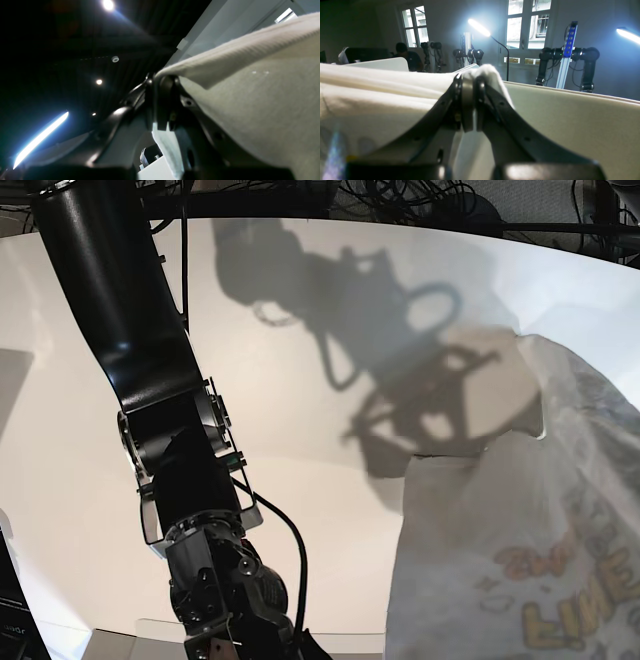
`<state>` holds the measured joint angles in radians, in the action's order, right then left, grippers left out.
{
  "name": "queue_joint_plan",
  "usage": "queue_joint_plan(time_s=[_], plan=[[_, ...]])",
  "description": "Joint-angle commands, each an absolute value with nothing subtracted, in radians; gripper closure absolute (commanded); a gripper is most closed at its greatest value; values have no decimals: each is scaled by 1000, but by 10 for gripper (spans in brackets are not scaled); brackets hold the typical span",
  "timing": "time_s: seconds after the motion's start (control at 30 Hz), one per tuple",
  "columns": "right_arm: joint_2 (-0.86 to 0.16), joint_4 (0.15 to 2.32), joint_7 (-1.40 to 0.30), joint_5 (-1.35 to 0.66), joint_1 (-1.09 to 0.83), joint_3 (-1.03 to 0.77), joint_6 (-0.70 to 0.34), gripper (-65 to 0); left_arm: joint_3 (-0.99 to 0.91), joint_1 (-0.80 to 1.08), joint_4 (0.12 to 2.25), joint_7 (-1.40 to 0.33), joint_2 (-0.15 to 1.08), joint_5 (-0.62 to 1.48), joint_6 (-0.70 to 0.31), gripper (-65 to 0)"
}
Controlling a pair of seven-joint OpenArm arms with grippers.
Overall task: Layout the t-shirt on the table in an organized manner, then fold the t-shirt properly
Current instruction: 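Lift the held shirt high with both grippers, letting it hang, then shake the hanging shirt with both grippers to straighten it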
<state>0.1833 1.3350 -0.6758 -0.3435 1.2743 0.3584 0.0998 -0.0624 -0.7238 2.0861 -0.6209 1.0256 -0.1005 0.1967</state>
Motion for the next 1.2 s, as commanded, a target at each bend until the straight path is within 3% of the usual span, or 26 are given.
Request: queue_joint_plan(time_s=[0.0, 0.27, 0.47, 0.83, 1.17], plan=[[157, 1334, -673, -272, 1306, 338, 162, 0, -93, -763, 2081, -619, 1052, -165, 274, -2], [157, 1345, -674, -265, 1288, 344, 162, 0, -94, -656, 2086, -611, 1004, -165, 274, -2], [157, 1356, -674, -265, 1107, 343, 162, 0, -91, -483, 2087, -607, 843, -166, 274, -2], [33, 1472, -748, -265, 886, 341, 162, 0, -87, -303, 2087, -605, 581, -162, 272, -2], [-33, 1577, -805, -266, 700, 341, 162, 0, 7, -143, 2087, -610, 498, -165, 274, -2]])
